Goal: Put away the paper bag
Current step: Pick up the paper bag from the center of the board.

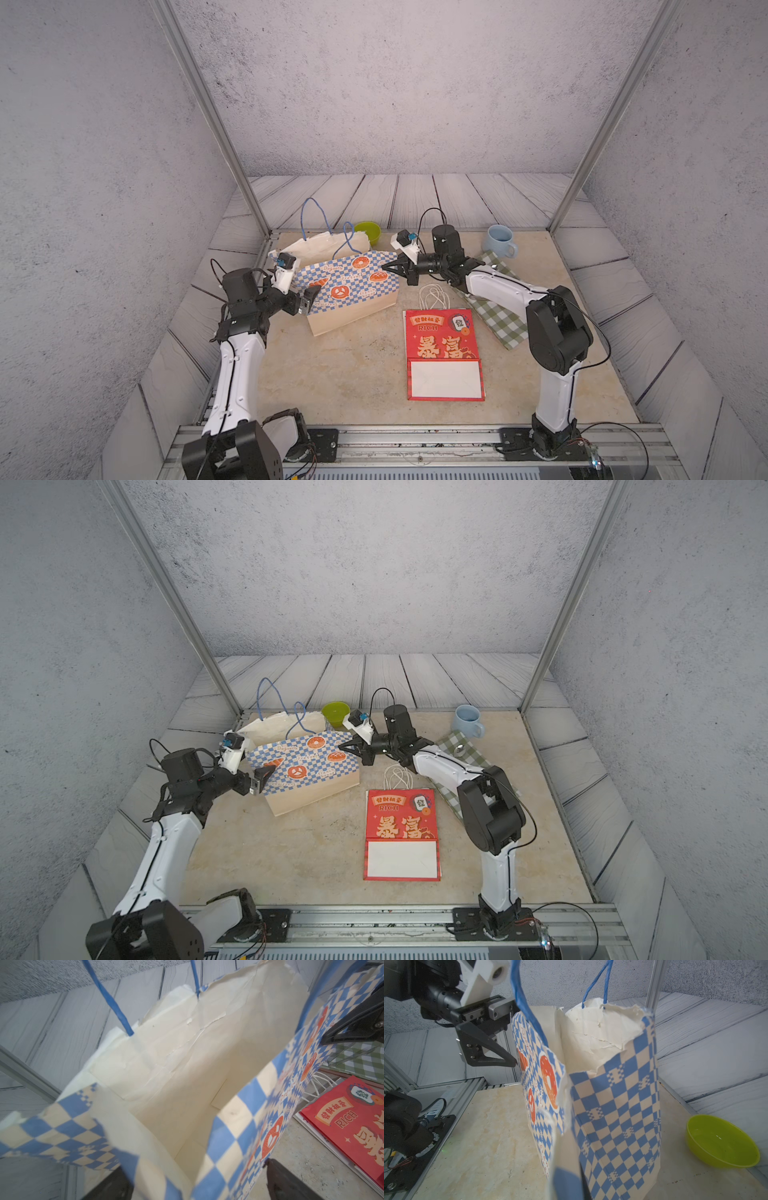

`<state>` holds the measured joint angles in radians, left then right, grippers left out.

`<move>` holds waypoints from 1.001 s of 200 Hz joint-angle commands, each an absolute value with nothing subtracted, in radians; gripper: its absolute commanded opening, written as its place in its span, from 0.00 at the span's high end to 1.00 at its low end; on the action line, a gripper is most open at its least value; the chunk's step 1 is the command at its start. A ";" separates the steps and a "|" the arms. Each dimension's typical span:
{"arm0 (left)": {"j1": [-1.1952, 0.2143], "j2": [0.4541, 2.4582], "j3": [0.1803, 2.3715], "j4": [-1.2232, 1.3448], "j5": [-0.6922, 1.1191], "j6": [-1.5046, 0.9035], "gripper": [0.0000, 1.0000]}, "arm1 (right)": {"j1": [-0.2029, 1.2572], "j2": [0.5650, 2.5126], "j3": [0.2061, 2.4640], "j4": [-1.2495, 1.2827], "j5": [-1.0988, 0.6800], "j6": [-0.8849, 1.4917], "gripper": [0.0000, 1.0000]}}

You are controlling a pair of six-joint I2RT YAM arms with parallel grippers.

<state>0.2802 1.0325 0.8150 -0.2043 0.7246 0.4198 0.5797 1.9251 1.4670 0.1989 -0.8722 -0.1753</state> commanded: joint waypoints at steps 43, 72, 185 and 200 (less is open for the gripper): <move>0.259 0.803 0.862 -0.270 0.708 0.293 0.01 | 0.563 1.724 1.441 0.174 -0.802 -0.138 1.00; 0.246 0.787 0.888 -0.218 0.773 0.224 0.01 | 0.540 1.613 1.395 0.064 -0.748 -0.198 1.00; 0.226 0.955 0.890 0.061 0.968 0.021 0.01 | 0.360 1.026 1.160 -0.346 -0.614 -0.377 1.00; 0.189 1.034 0.929 0.061 1.063 0.044 0.01 | 0.360 0.984 1.171 -0.394 -0.615 -0.379 1.00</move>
<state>0.2333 0.9409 0.8886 -0.0158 0.8883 0.0631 0.3595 1.0492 1.1599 -0.2745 -0.6262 -0.3378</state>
